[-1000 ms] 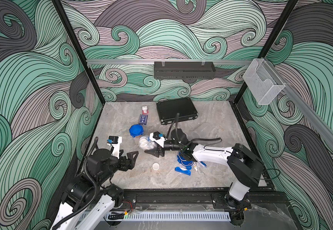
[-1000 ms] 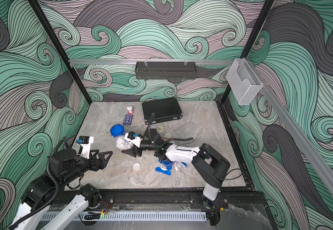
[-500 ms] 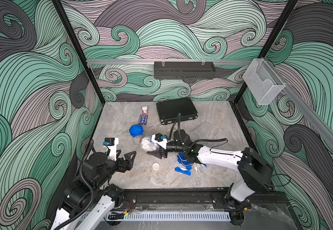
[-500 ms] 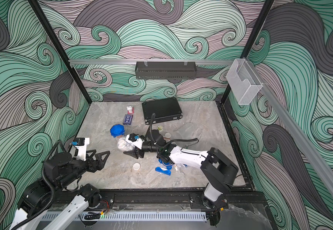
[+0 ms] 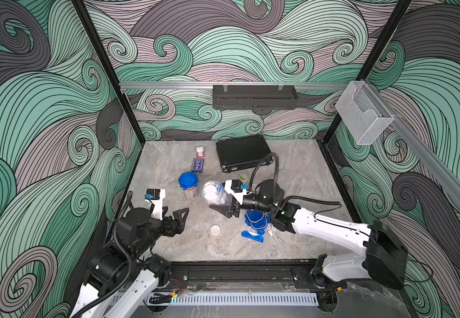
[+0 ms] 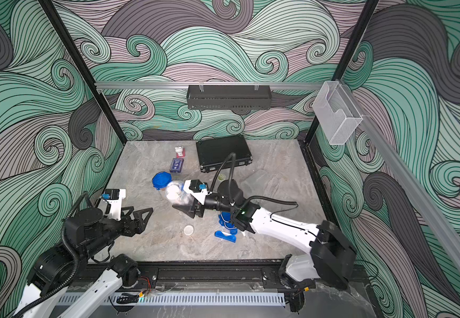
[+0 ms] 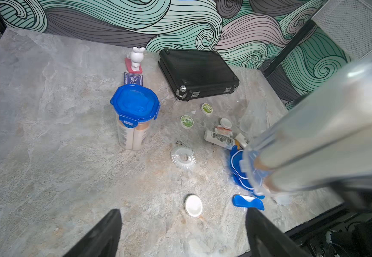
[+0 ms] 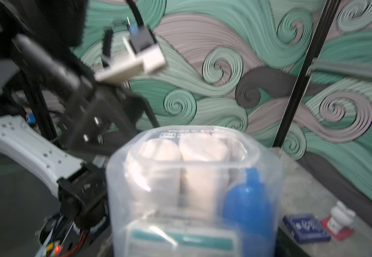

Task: Take out toiletry kits
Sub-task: 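Pour the toiletry kits out of the container.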

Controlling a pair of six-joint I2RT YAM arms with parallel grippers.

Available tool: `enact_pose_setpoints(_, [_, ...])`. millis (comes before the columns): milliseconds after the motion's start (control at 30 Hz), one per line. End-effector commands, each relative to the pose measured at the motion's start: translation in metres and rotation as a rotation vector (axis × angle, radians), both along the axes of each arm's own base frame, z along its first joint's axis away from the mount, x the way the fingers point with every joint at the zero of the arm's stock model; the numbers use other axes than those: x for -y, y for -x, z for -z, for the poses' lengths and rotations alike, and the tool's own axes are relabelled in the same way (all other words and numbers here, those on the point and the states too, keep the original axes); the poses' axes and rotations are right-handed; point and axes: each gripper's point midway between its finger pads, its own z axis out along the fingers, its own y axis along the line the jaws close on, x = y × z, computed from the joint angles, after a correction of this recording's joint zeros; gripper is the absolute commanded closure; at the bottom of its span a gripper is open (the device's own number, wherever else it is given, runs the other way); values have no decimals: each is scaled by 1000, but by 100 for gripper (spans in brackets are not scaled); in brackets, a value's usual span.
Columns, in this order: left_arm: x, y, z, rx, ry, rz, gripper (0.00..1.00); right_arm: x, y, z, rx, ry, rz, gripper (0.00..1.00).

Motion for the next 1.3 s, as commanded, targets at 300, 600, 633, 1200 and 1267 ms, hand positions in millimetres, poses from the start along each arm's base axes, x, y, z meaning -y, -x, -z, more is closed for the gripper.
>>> enact_pose_setpoints(300, [9,-7,2,-33,4,23,12,18,-54,69,-723,351,336,30])
enact_pose_setpoints(600, [78,-20,4,-50,203,301,7,37,-81,93,-1196,168,458,40])
enact_pose_setpoints(633, [88,-24,2,-49,218,343,6,41,-87,93,-1264,133,473,40])
enact_pose_setpoints(1200, [119,-61,14,-238,167,390,9,43,-103,80,-1660,-62,313,40])
enact_pose_setpoints(1267, [117,-53,16,-258,186,390,22,47,-107,80,-1693,-109,298,40])
